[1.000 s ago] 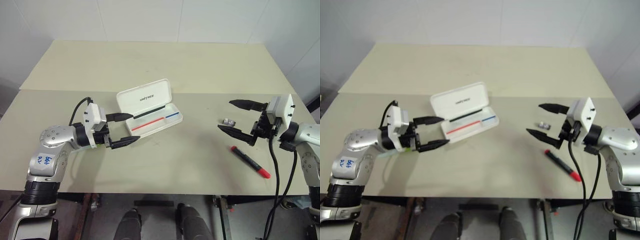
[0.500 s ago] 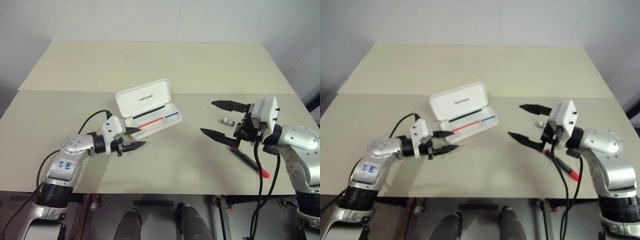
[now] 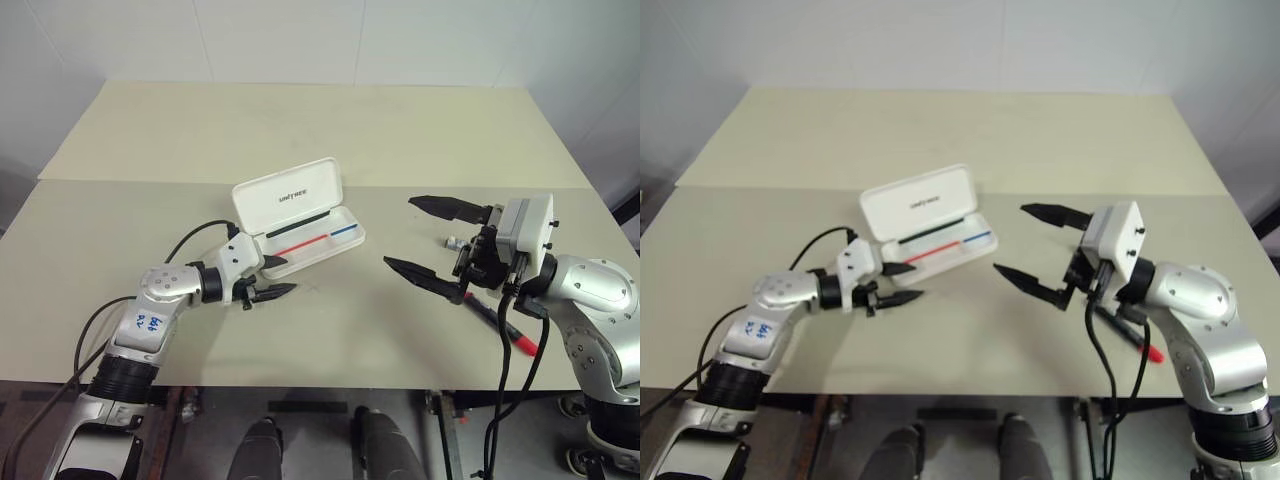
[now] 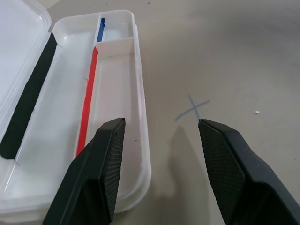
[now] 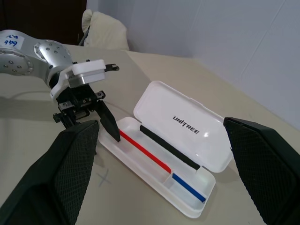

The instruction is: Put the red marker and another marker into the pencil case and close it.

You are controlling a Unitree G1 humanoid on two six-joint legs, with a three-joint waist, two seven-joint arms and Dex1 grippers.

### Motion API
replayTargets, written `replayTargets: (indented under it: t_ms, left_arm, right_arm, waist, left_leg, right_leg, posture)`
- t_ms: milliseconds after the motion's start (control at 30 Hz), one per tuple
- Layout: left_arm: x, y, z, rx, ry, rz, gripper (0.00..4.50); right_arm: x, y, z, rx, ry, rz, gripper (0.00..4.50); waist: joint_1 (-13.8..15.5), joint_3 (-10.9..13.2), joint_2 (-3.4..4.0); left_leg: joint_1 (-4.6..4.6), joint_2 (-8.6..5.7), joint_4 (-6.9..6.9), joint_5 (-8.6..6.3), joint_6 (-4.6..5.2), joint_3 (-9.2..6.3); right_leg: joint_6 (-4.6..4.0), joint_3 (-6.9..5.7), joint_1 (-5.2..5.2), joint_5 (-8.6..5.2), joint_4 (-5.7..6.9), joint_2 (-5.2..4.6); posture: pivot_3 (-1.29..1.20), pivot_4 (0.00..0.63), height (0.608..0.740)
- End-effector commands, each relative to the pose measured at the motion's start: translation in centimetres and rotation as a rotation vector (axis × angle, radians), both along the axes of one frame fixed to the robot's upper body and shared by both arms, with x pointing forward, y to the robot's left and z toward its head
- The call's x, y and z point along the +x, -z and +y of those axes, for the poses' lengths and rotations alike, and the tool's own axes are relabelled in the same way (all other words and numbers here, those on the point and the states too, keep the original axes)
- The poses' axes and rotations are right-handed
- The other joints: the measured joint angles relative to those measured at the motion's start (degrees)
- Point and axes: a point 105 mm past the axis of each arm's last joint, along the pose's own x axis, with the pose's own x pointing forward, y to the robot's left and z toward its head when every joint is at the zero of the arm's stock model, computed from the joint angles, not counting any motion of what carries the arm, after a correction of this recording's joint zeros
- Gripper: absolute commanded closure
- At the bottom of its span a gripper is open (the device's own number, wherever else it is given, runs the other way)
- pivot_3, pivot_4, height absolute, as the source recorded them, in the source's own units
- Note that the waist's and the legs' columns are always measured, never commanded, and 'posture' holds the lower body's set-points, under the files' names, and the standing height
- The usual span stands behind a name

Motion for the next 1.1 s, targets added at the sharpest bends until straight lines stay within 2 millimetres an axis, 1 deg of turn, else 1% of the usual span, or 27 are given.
replayTargets:
  t_ms: [33, 200, 467, 667, 833, 967, 1100]
  left_arm:
    - [0.4, -0.8, 0.6, 0.032, -0.011, -0.031, 1.96]
    - [0.9, -1.4, 1.0, 0.037, -0.026, -0.045, 1.96]
    - [0.7, -1.0, 1.2, 0.088, -0.006, -0.003, 1.96]
    - [0.7, -1.0, 0.6, 0.111, 0.042, 0.004, 1.96]
    - [0.7, -1.0, -0.2, 0.106, 0.077, 0.010, 1.96]
    - [0.1, 0.1, -0.9, 0.116, 0.107, 0.055, 1.96]
    - [0.1, 0.5, -0.9, 0.123, 0.103, 0.064, 1.96]
  right_arm:
    - [-0.7, -0.9, 0.3, 0.019, -0.008, -0.049, 0.00]
    - [-0.6, -0.8, 0.5, 0.036, -0.004, -0.054, 0.00]
    - [-0.4, -1.1, 0.7, 0.059, 0.001, -0.074, 0.00]
    - [-0.4, -1.1, 0.5, 0.064, 0.012, -0.069, 0.00]
    - [-0.4, -0.5, -0.2, 0.044, 0.033, -0.046, 0.00]
    - [-0.4, -0.8, -0.6, 0.046, 0.053, -0.056, 0.00]
    - [-0.5, -0.9, -0.5, 0.049, 0.052, -0.058, 0.00]
  waist:
    - [0.0, 0.0, 0.00]
    - [0.0, 0.0, 0.00]
    - [0.0, 0.0, 0.00]
    - [0.0, 0.0, 0.00]
    - [0.0, 0.0, 0.00]
    - [0.0, 0.0, 0.00]
    - [-0.1, 0.0, 0.00]
  left_leg:
    - [0.01, 0.00, 0.00, 0.00, 0.00, 0.00]
    - [0.00, 0.00, 0.00, 0.00, 0.00, 0.00]
    - [0.01, 0.00, 0.00, 0.00, 0.00, 0.00]
    - [0.00, 0.00, -0.01, 0.00, 0.00, 0.00]
    - [0.00, 0.00, -0.01, 0.00, 0.00, 0.00]
    - [-0.01, 0.00, 0.00, 0.00, 0.00, 0.00]
    - [0.02, 0.00, 0.00, 0.00, 0.00, -0.01]
  right_leg:
    - [0.00, 0.00, 0.00, 0.00, 0.00, 0.00]
    - [0.00, 0.00, 0.00, 0.00, 0.00, 0.00]
    - [0.00, 0.00, 0.00, 0.00, 0.01, 0.00]
    - [0.00, 0.00, 0.00, 0.00, 0.00, 0.00]
    - [0.00, -0.01, 0.00, 0.00, 0.00, 0.00]
    - [0.00, 0.00, 0.00, 0.00, 0.01, -0.01]
    - [0.00, 0.00, 0.00, 0.00, 0.04, 0.02]
  posture:
    - [0.00, 0.150, 0.740]
    - [0.00, 0.150, 0.740]
    - [0.00, 0.150, 0.740]
    - [0.00, 0.150, 0.740]
    - [0.00, 0.150, 0.740]
    - [0.00, 0.150, 0.740]
    - [0.00, 0.150, 0.740]
